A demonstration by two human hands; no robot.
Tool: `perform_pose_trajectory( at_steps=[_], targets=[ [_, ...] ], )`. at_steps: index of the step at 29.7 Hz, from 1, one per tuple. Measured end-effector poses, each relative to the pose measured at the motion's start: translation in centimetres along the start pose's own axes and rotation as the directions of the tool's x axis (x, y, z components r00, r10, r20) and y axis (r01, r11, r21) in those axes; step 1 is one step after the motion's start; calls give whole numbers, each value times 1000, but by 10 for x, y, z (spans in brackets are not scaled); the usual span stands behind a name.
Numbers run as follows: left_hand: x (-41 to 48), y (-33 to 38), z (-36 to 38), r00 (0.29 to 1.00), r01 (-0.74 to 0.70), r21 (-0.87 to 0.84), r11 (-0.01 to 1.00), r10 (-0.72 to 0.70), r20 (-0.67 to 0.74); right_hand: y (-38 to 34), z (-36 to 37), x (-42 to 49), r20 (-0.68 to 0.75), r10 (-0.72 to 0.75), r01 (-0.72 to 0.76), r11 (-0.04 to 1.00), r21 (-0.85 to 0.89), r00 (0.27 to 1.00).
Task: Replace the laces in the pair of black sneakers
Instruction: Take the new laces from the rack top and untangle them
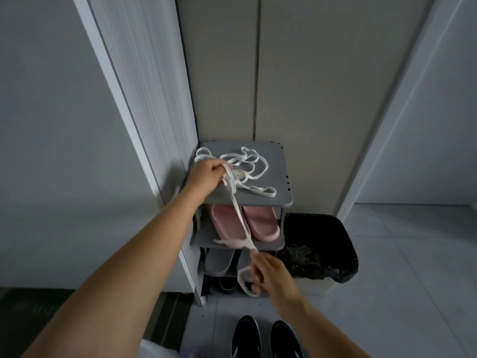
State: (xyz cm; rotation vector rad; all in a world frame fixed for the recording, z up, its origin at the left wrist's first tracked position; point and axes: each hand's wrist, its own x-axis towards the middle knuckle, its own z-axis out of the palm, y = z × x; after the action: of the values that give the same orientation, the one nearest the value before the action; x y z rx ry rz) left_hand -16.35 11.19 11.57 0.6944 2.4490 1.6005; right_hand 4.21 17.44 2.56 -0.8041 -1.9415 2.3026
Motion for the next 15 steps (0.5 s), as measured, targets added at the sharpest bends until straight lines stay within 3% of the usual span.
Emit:
perform_pose_trajectory(
  at_steps=[4, 6, 10, 13, 15],
  targets=[
    [21, 16, -18, 973, 62, -158, 985, -95, -209, 43, -47, -1, -232, 216, -160, 957, 240, 948],
    [29, 25, -27, 973, 56, -206, 977, -99, -209, 58, -74, -2, -329, 236, -195, 969, 154, 914],
    [23, 34, -18, 993, -49, 119, 992, 62, -101, 78, -93, -6, -382, 249, -246, 968, 57, 890],
    [15, 36, -13, 997, -29, 163, 986, 16, 81, 88, -89, -11, -359, 250, -265, 964, 8, 899],
    [10, 32, -17, 964, -41, 332, 942, -50, 262, 97, -90, -16, -362, 239, -268, 963, -33, 901]
  ],
)
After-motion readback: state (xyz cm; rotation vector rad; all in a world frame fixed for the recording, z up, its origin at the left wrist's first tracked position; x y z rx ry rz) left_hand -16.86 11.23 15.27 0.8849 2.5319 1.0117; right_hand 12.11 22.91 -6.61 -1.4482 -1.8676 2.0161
